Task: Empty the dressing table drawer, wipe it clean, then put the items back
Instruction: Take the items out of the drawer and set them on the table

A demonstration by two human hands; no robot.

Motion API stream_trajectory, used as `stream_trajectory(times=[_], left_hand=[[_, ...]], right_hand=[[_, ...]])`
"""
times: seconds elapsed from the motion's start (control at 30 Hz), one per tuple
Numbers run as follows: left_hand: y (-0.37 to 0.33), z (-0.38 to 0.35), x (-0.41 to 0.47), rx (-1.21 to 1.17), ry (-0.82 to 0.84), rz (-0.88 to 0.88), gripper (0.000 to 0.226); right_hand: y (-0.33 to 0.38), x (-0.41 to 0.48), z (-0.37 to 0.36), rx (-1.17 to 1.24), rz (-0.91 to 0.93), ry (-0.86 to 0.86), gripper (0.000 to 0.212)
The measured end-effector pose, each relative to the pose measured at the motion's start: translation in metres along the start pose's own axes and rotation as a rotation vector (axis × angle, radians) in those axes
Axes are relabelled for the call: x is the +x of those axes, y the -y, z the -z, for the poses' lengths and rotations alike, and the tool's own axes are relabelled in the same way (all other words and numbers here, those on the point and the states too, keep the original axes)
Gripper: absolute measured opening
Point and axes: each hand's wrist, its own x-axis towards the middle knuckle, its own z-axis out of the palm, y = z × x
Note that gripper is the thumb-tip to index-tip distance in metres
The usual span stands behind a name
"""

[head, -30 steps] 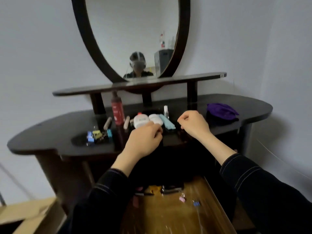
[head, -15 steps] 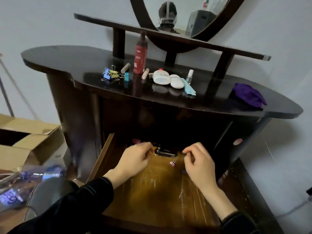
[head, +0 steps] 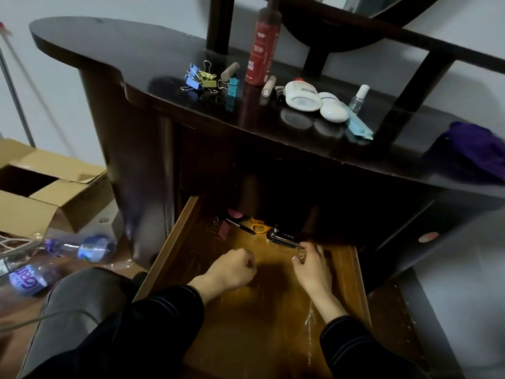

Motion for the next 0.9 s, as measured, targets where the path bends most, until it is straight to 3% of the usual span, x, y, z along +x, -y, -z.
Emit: stream_trajectory(times=[0.17, 0.37, 0.5, 0.63, 0.73, 0.83, 0.9], left_hand=[[-0.007, -0.003, -0.004, 0.145, 0.011, -0.065, 0.017], [-0.003, 0.006, -0.004, 0.149, -0.023, -0.032, 0.018], [-0.003, 0.005, -0.002, 0.054, -0.016, 0.027, 0.017], [-0.006, 0.002, 0.002, -0.267, 0.04, 0.195, 0.022], [-0.01, 0.003, 0.002, -0.66, 0.096, 0.379, 0.044], [-0.014, 0.004, -0.001, -1.005, 0.173, 0.429, 0.044], [-0.014, 0.004, -0.002, -1.192, 0.124, 0.443, 0.036]], right_hand=[[0.01, 0.028, -0.013, -0.195, 0.15, 0.013, 0.051], [0.024, 0.056, -0.014, -0.408, 0.216, 0.116, 0.027], [0.025, 0.047, -0.009, -0.299, 0.162, 0.198, 0.023], [0.027, 0.019, 0.001, 0.173, 0.033, 0.284, 0.018], [0.036, -0.007, 0.009, 0.485, -0.002, 0.354, 0.015], [0.047, -0.032, 0.017, 0.618, 0.098, 0.502, 0.015], [0.054, -0.037, 0.022, 0.599, 0.16, 0.575, 0.015]])
